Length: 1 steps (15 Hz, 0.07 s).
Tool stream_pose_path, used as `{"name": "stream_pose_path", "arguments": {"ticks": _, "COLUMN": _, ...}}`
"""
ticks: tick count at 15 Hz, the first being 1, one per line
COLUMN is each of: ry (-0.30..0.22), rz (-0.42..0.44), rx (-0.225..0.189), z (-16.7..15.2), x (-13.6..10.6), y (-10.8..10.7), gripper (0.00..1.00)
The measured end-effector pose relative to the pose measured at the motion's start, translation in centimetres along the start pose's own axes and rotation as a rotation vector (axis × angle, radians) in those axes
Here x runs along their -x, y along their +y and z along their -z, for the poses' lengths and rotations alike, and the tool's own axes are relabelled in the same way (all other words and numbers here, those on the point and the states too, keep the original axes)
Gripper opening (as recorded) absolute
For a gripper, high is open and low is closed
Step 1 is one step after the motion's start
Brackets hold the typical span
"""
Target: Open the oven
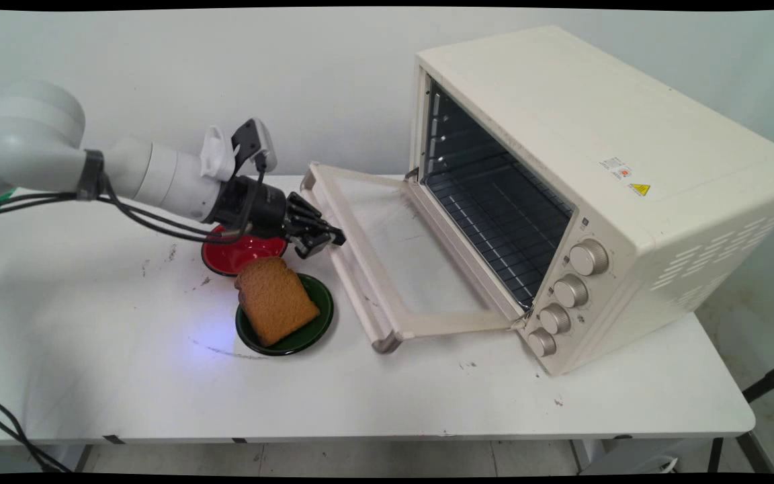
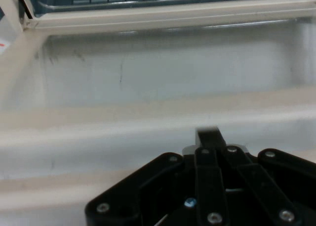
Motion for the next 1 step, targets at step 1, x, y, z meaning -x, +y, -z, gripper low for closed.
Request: {"name": "stream_pose_path", "arguments": {"ticks": 1, "ry": 0.005, "rz": 0.000, "rx": -0.001, "z": -0.03, "x": 0.43, "y": 0.03, "gripper": 0.00}}
